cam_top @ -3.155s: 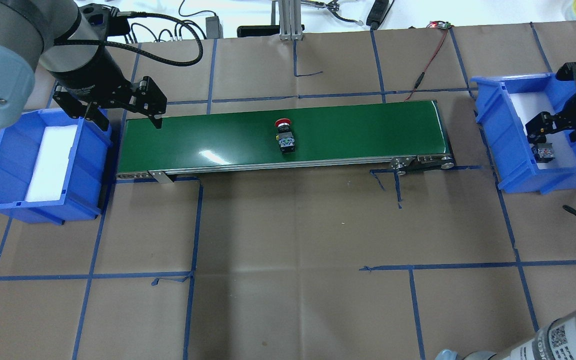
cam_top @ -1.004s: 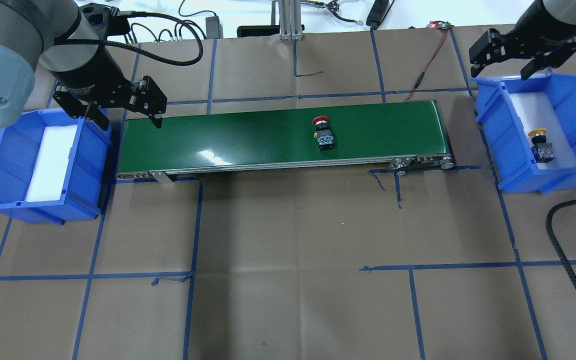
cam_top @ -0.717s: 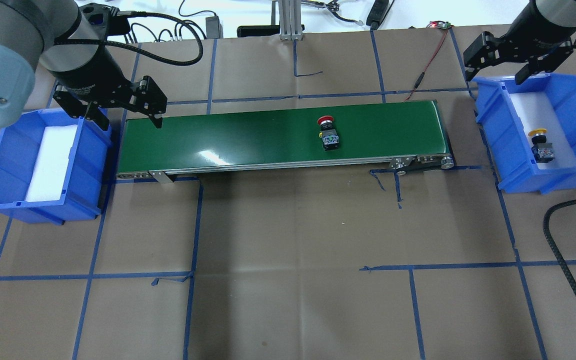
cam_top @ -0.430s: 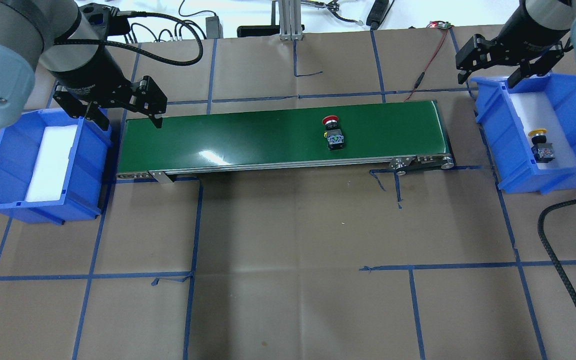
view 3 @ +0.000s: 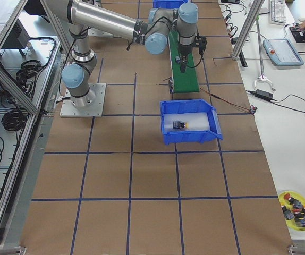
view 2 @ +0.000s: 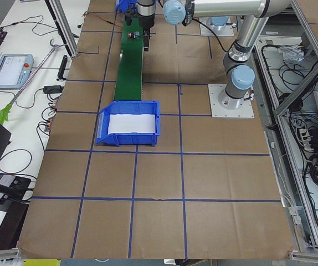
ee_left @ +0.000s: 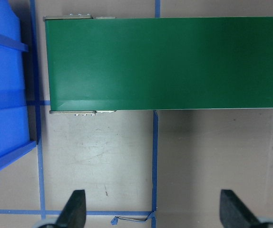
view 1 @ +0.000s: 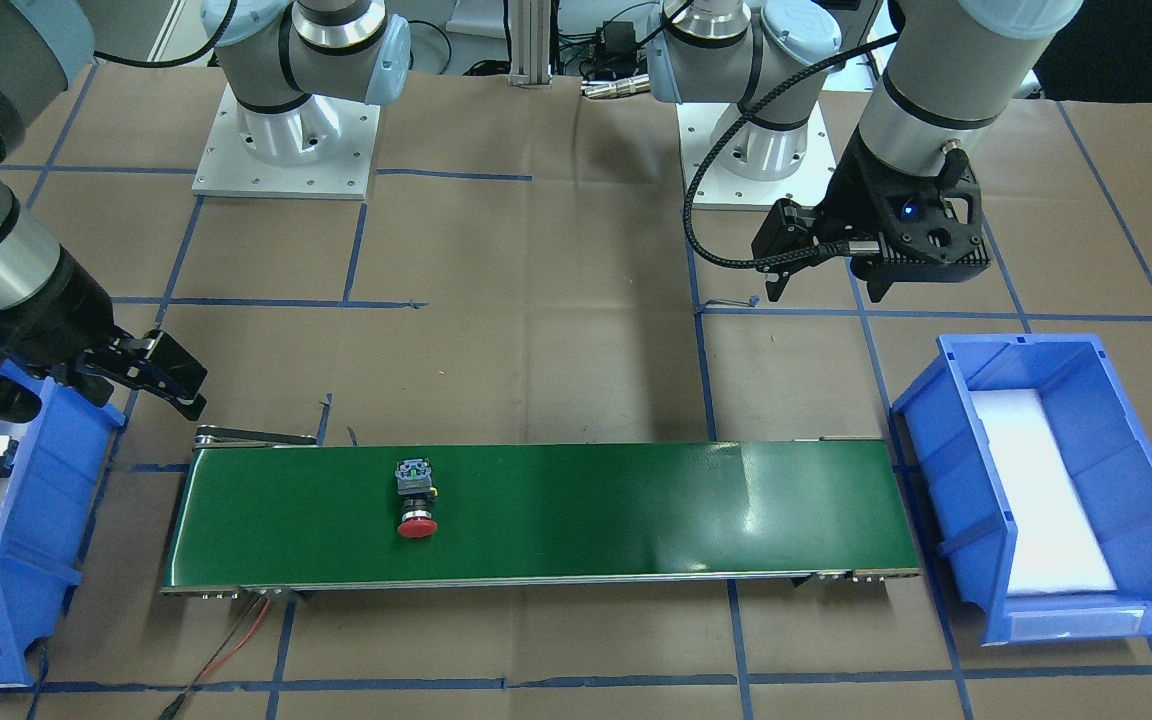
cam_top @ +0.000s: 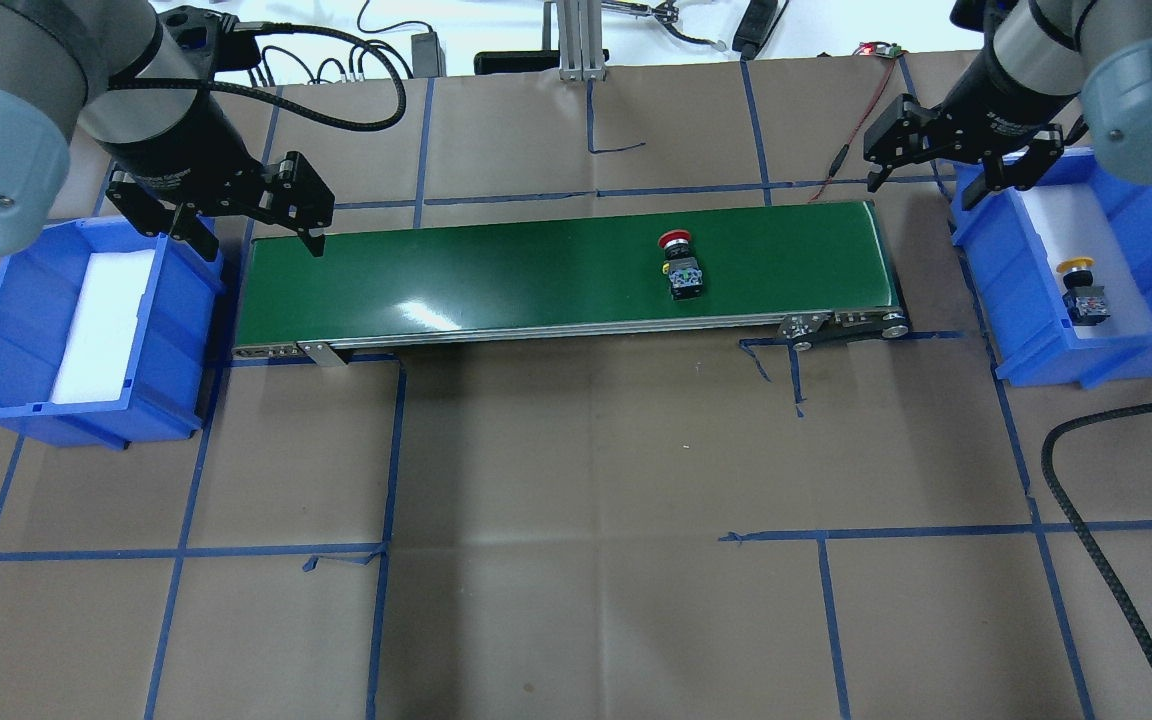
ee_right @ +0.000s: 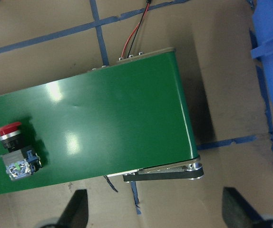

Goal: Transport two buttons from left to right
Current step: 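Move the right gripper to the belt end and grasp the red button, then lift the red button and carry it over the blue bin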

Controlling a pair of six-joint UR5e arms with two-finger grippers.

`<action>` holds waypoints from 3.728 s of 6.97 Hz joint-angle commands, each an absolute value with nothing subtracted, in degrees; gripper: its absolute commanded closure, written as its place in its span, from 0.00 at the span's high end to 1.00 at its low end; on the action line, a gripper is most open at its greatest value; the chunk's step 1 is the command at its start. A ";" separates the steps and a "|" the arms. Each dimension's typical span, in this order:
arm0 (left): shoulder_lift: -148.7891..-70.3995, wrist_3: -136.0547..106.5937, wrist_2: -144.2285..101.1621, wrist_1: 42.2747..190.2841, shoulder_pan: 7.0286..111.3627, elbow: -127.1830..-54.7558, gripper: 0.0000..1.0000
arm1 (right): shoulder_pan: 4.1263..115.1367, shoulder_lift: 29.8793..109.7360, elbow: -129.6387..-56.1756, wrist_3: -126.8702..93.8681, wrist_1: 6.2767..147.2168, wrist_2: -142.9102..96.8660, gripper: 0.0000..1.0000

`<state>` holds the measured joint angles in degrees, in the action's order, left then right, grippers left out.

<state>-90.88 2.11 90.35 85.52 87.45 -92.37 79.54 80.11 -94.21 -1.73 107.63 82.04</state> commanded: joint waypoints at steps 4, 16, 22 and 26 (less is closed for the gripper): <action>-90.88 2.11 90.35 85.52 87.45 -92.46 1.00 | 89.46 72.61 -95.80 -3.16 123.52 81.74 0.99; -90.88 2.11 90.35 85.52 87.45 -92.46 1.00 | 90.62 66.97 -100.37 -2.55 124.45 85.34 0.58; -90.88 2.11 90.26 85.52 87.45 -92.37 1.00 | 81.96 75.56 -95.55 1.84 121.48 92.29 0.05; -90.88 2.11 90.26 85.52 87.45 -92.46 1.00 | 65.42 74.72 -84.84 23.97 111.72 90.62 0.05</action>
